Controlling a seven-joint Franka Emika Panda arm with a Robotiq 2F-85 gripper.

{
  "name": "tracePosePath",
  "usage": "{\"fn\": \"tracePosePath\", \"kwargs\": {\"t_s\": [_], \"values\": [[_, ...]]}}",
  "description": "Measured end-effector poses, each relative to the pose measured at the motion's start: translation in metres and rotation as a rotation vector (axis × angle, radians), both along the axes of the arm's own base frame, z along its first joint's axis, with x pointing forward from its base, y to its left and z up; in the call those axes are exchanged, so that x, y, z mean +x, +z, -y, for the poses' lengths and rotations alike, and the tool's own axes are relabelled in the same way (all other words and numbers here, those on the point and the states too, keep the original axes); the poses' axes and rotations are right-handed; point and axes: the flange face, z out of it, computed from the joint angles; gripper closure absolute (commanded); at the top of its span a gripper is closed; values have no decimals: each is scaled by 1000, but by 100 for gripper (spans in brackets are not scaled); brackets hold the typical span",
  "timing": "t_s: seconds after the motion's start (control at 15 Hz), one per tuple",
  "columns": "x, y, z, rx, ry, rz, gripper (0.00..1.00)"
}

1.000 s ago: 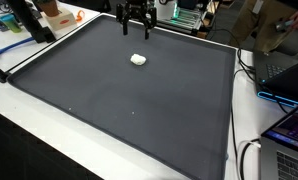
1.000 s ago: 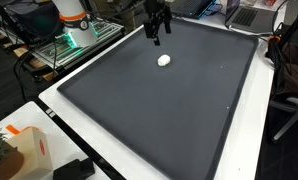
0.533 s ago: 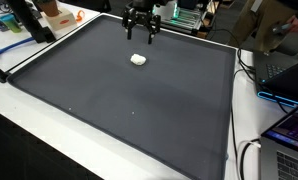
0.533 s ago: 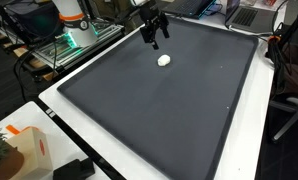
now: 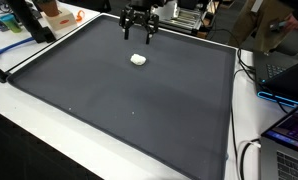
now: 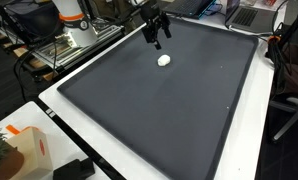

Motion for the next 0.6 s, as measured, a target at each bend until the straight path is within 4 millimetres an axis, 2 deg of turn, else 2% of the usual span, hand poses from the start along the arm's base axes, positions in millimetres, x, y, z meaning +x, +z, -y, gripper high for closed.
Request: {"fn": "tracePosePath", "kwargs": {"t_s": [0.4, 0.6], "values": [[-7, -15, -18, -9, 76, 146, 0], [-12, -36, -20, -14, 113, 152, 0]]}}
